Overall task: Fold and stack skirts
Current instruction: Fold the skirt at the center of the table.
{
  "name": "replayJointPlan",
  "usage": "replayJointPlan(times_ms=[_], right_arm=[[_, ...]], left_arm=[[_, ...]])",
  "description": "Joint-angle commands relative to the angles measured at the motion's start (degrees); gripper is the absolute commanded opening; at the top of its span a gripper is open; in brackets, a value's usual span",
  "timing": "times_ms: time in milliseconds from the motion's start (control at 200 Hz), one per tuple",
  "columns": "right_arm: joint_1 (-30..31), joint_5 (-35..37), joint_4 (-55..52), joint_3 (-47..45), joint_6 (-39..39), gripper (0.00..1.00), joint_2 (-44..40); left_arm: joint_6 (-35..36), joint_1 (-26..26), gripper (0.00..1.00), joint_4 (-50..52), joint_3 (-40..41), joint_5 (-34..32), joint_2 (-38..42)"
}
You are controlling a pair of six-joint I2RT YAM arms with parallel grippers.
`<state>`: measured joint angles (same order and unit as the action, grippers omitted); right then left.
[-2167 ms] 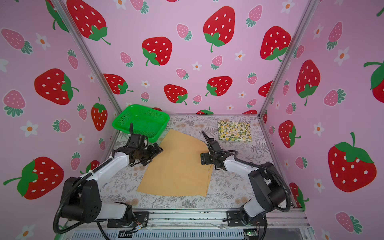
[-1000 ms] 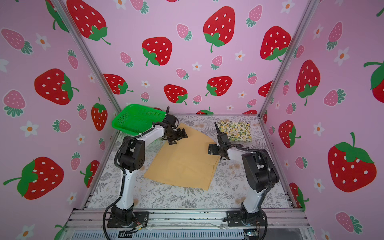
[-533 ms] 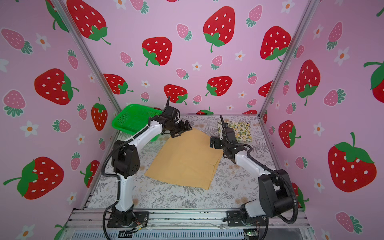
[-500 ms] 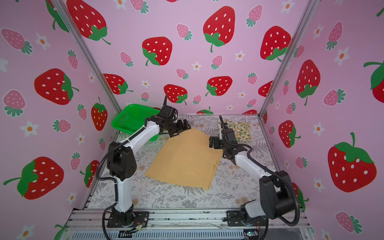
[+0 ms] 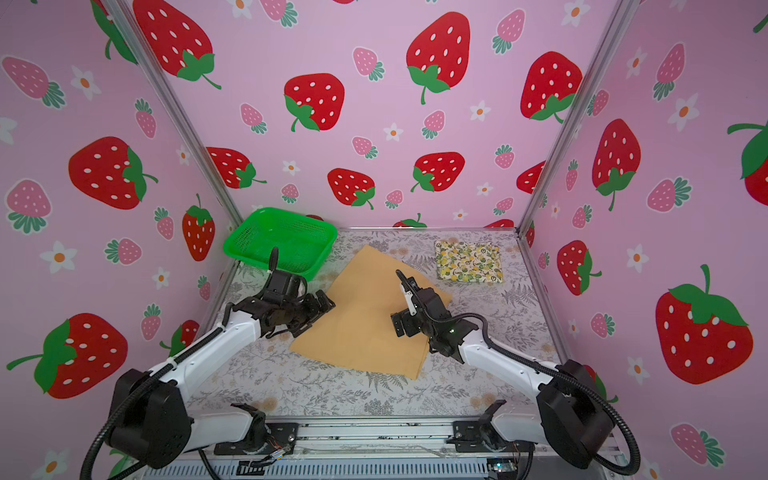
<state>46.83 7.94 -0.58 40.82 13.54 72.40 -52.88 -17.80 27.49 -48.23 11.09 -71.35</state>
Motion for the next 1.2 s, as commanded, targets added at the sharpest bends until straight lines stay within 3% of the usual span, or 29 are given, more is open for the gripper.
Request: replayJointPlan(times_ms=[0,215,400,615,1036,1196], right_arm=[[2.32,2.49,-1.48,-0.79,-1.58,1.0,-1.3],[4.99,2.43,-1.45,-1.3,-0.92,1.0,0.01],[6.56,2.16,-0.53,-1.79,0.57,1.0,1.44],[7.49,2.43,-0.31,-1.51,1.24,1.0,1.8],[8.29,2.21,-0.5,-2.02,2.21,1.0,1.25],[8.37,2.17,-0.47,-2.41,2.37,1.0,0.78]], left_arm=[[-4.51,1.25,0.99,0.92,3.88,-2.84,5.81],[-6.54,3.4,0.95,5.54,10.95,-6.92,14.16],[-7.07,8.62,0.88,2.77,18.35,-4.44,17.57],[-5.09,12.54,0.81,-2.41,20.98,-0.53,12.39],[-2.9,13.5,0.68,-7.25,20.76,0.13,3.37],[-2.05,13.73,0.53,-8.91,20.72,0.84,0.25]])
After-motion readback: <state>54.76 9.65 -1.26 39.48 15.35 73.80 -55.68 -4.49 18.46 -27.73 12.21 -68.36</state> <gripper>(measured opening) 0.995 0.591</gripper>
